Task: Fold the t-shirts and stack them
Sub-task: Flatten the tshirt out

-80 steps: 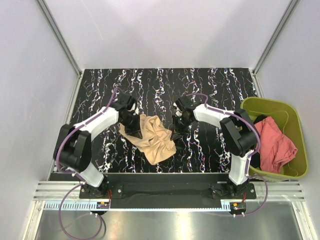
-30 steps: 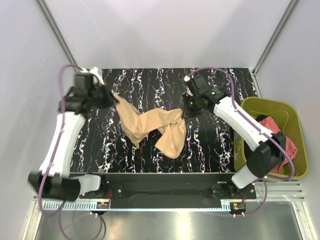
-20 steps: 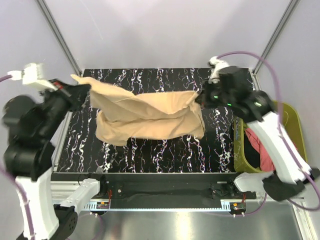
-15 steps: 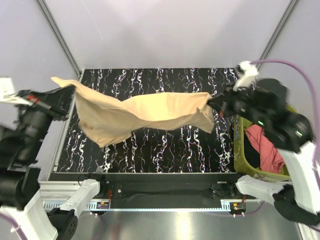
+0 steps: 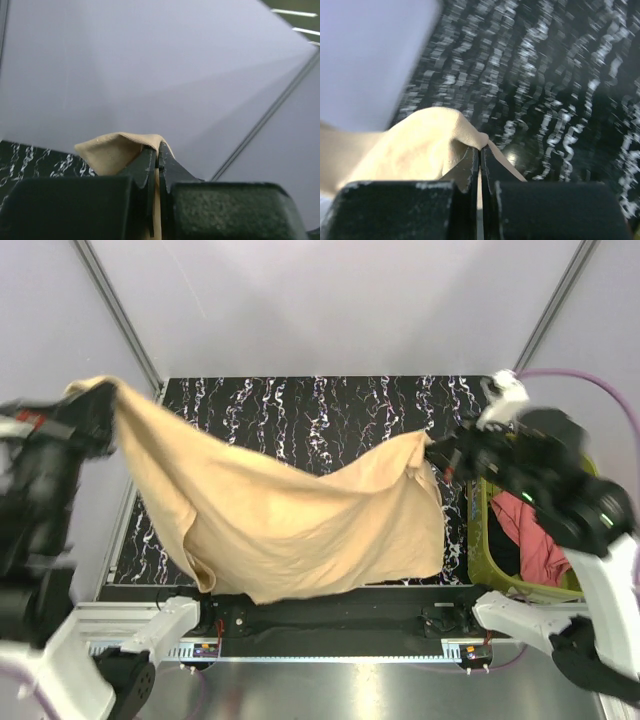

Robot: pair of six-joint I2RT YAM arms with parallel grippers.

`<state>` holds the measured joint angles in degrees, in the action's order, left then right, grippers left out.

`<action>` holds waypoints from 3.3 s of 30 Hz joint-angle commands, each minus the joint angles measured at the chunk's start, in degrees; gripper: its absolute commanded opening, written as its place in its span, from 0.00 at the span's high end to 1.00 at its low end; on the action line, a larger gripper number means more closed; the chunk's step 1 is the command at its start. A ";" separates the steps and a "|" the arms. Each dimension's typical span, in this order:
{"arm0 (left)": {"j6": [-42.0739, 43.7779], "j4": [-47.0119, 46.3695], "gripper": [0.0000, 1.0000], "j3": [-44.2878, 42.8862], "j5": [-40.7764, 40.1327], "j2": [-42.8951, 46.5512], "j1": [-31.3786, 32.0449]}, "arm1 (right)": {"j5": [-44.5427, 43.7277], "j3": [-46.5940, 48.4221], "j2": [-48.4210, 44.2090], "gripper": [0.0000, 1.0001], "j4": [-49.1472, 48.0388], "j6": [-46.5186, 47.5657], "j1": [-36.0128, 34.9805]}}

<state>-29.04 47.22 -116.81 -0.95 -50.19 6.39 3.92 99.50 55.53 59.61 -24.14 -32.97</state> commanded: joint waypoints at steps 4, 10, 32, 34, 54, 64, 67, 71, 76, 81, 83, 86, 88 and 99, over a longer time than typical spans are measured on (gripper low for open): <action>1.70 -6.17 1.00 9.24 -7.74 -18.78 -0.24 | -19.30 -2.74 18.19 1.00 -0.29 0.14 2.28; 3.02 -7.06 1.00 -0.40 -6.71 -42.50 -1.02 | -15.44 0.60 33.40 1.00 -1.52 -0.99 15.98; 5.83 -15.23 0.76 -8.25 5.08 -77.86 -2.97 | -16.57 32.58 80.16 0.99 -0.82 4.36 25.68; 5.57 -15.06 0.64 -7.47 7.00 -78.04 -2.97 | -17.19 37.59 82.98 0.94 0.49 5.15 26.03; -4.44 -12.51 0.41 58.88 14.49 -35.85 -1.56 | -2.54 2.69 55.76 0.32 -2.64 3.32 18.73; -8.06 -13.11 0.44 65.58 14.83 -36.72 -1.56 | 7.49 -21.80 42.03 0.35 -10.30 -0.29 18.56; -8.84 -13.82 0.45 63.21 17.11 -38.57 -1.56 | 9.25 -24.00 42.12 0.38 -12.59 -0.82 18.56; -10.16 -13.12 0.42 63.64 15.45 -39.98 -2.00 | 8.12 -24.18 44.66 0.41 -14.00 0.06 18.56; -14.64 -12.94 0.41 70.21 17.20 -42.61 -7.17 | 7.50 -21.55 49.23 0.49 -14.70 1.64 18.56; -15.52 -10.76 0.40 74.71 16.42 -40.51 -12.71 | 8.73 -20.40 53.10 0.53 -17.25 0.94 17.59; -15.61 -8.38 0.40 76.20 14.93 -37.79 -14.65 | 8.82 -20.14 54.33 0.54 -17.60 1.02 16.37; -15.88 -5.92 0.40 79.01 13.70 -33.05 -16.50 | 8.82 -21.36 54.86 0.53 -18.22 0.68 15.05; -15.88 -4.86 0.39 80.51 13.26 -29.10 -16.94 | 9.26 -22.59 54.51 0.54 -18.74 0.06 14.16; -10.07 -0.99 0.35 77.08 11.59 -14.86 -16.77 | 6.80 -31.12 42.21 0.46 -16.99 -0.12 13.72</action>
<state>-40.93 44.80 -37.54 13.19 -68.90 -10.24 12.91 67.68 103.94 41.67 -24.27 -19.29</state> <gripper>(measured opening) 0.638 0.526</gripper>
